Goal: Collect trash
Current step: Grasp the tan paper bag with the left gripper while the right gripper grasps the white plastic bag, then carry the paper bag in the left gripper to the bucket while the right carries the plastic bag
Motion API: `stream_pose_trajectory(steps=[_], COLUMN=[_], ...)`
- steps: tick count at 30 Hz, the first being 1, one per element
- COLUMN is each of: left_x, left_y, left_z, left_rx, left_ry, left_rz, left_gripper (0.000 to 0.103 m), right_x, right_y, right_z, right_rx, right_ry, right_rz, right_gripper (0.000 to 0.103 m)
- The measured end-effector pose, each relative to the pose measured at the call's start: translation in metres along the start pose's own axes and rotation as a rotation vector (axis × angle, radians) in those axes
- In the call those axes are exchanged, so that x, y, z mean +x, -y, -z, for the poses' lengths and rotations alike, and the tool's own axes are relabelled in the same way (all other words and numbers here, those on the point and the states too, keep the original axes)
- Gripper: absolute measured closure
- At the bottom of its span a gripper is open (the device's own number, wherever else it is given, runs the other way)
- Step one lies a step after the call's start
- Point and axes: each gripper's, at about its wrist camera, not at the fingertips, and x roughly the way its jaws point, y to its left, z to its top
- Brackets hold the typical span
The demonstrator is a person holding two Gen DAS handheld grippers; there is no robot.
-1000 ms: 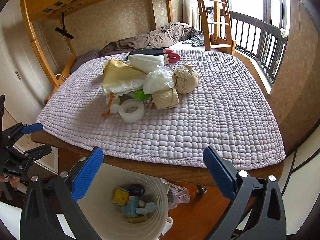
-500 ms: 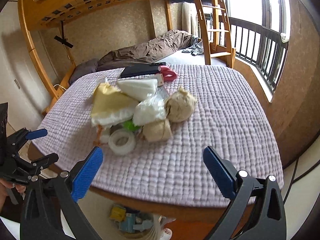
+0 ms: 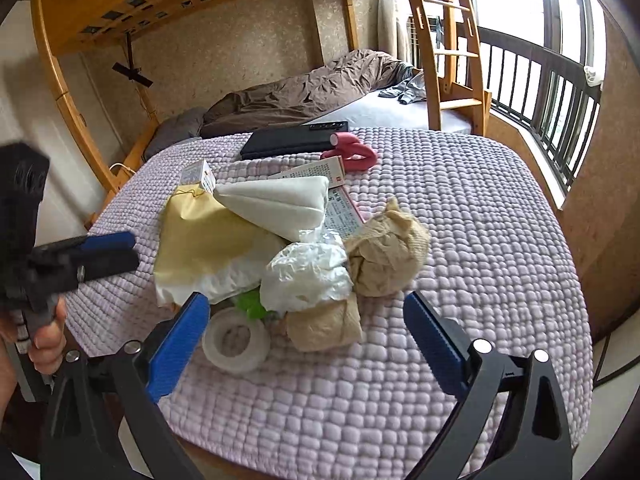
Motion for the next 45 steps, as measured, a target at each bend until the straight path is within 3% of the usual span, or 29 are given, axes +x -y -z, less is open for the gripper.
stream_pose_trajectory(steps=[8,12,15,19,24,31,35,45], left_x=[0.040,0.061,0.066,0.061,0.035,-0.009,-0.029,-0.057], left_y=[-0.019,-0.028,-0.030,-0.032,-0.033,-0.034,-0.033,-0.026], left_z=[-0.023,-0.022,-0.020,-0.019,-0.016,-0.015,-0.011,0.012], left_rx=[-0.178,-0.258,-0.284,-0.273,-0.273,-0.233,-0.193,-0.151], left_ry=[-0.061,-0.105,-0.104,-0.101,-0.056,0.030,0.068,0.111], left_rz=[0.122,0.175,0.196,0.208,0.222,0.154,0.064,-0.031], left_gripper=[0.001,0.002,0.017,0.040,0.043,0.043,0.043,0.043], right_x=[0.026,0.035,0.038,0.034,0.015,-0.011,-0.022,-0.034], right_y=[0.004,0.006,0.008,0.011,0.011,0.006,0.003,-0.014], right_z=[-0.004,-0.005,-0.006,-0.006,-0.005,-0.001,0.001,0.015], right_rx=[0.040,0.048,0.048,0.047,0.050,0.051,0.047,0.032], right_ry=[-0.026,-0.039,-0.035,-0.025,0.007,0.040,0.051,0.042], right_rz=[-0.033,-0.052,-0.055,-0.069,-0.088,-0.106,-0.118,-0.147], right_gripper=[0.027,0.042,0.053,0.058,0.058,0.058,0.058,0.058])
